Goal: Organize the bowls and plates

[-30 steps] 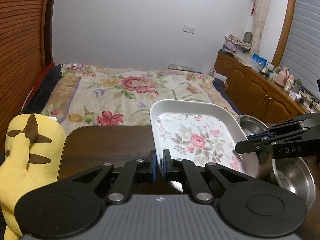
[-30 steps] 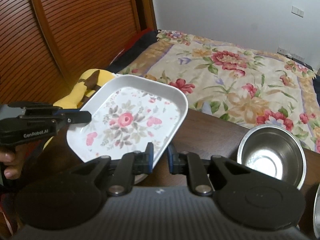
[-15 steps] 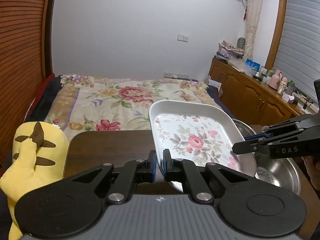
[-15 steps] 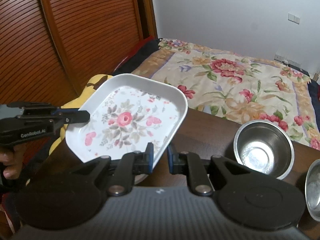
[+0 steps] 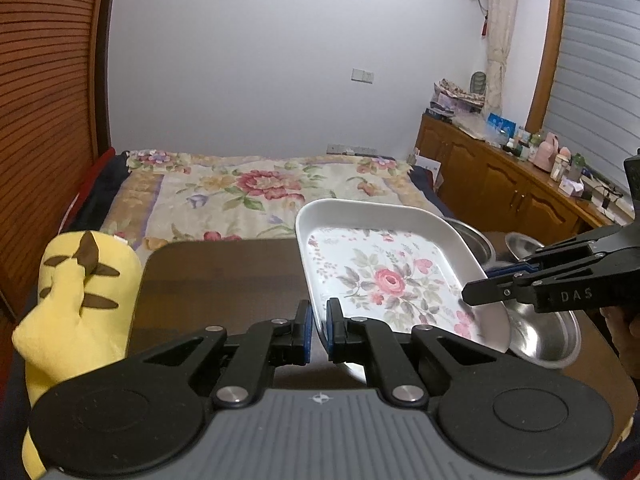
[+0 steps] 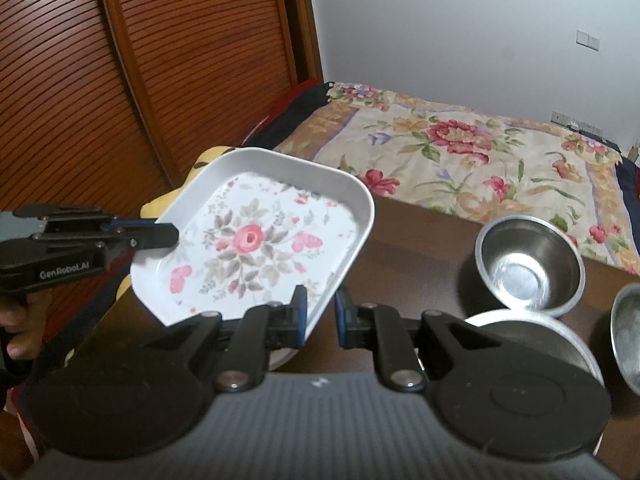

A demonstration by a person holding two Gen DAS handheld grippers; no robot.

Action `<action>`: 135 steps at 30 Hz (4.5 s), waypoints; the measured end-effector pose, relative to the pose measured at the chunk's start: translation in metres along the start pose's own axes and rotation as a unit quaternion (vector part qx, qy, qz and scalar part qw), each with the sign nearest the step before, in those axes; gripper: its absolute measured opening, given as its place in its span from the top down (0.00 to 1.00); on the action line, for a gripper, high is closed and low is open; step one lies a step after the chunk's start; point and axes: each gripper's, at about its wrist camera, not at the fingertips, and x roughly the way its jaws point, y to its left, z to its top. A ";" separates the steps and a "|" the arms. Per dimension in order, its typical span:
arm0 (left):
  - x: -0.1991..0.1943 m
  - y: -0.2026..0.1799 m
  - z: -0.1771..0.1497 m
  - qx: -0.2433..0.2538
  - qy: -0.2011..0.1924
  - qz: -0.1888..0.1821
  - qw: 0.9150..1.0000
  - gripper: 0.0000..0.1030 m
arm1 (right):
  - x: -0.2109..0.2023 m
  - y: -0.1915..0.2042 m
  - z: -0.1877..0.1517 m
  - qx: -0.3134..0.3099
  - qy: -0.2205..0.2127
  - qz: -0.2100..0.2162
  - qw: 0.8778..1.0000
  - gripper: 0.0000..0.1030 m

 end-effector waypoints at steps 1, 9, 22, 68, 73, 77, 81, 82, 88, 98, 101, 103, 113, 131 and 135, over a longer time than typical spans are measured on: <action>-0.001 -0.001 -0.003 -0.001 0.001 -0.001 1.000 0.92 | -0.001 0.001 -0.003 0.002 0.001 0.001 1.000 0.84; -0.010 -0.013 -0.026 0.005 0.014 0.000 1.000 0.91 | -0.007 0.002 -0.024 0.008 0.007 0.010 1.000 0.84; -0.017 -0.023 -0.052 0.004 0.029 -0.007 1.000 0.91 | -0.010 0.004 -0.050 0.018 0.013 0.013 1.000 0.84; -0.042 -0.057 -0.111 0.013 0.048 0.021 0.999 0.91 | -0.031 0.021 -0.112 0.015 -0.014 0.018 1.000 0.84; -0.038 -0.057 -0.115 0.024 0.044 0.035 0.998 0.90 | -0.031 0.024 -0.116 0.009 -0.027 0.012 1.000 0.83; -0.036 -0.056 -0.116 0.028 0.040 0.047 0.998 0.88 | -0.029 0.024 -0.121 0.012 -0.039 0.011 0.999 0.81; -0.035 -0.052 -0.118 0.020 0.039 0.045 0.998 0.88 | -0.028 0.021 -0.124 0.020 -0.048 0.014 0.999 0.81; -0.036 -0.051 -0.118 0.018 0.038 0.044 0.998 0.88 | -0.029 0.020 -0.125 0.022 -0.050 0.013 0.998 0.81; -0.044 -0.053 -0.113 0.012 0.017 0.041 0.999 0.70 | -0.048 0.020 -0.125 0.025 -0.079 0.007 0.997 0.81; -0.050 -0.068 -0.093 0.026 -0.019 0.036 0.999 0.26 | -0.117 -0.003 -0.123 0.016 -0.150 -0.042 0.988 0.80; -0.048 -0.077 -0.087 0.034 -0.035 0.032 0.998 0.12 | -0.129 -0.012 -0.127 0.016 -0.166 -0.067 0.984 0.79; -0.045 -0.087 -0.082 0.044 -0.043 0.028 0.998 0.08 | -0.135 -0.020 -0.130 0.018 -0.175 -0.080 0.981 0.79; -0.008 -0.131 -0.069 0.070 -0.049 -0.022 0.996 0.07 | -0.134 -0.064 -0.137 0.040 -0.195 -0.124 0.972 0.59; 0.049 -0.160 -0.036 0.044 -0.040 -0.034 0.998 0.08 | -0.087 -0.131 -0.134 0.086 -0.209 -0.118 0.967 0.59; 0.056 -0.164 -0.033 0.036 -0.036 -0.030 0.998 0.11 | -0.084 -0.140 -0.130 0.090 -0.209 -0.101 0.968 0.59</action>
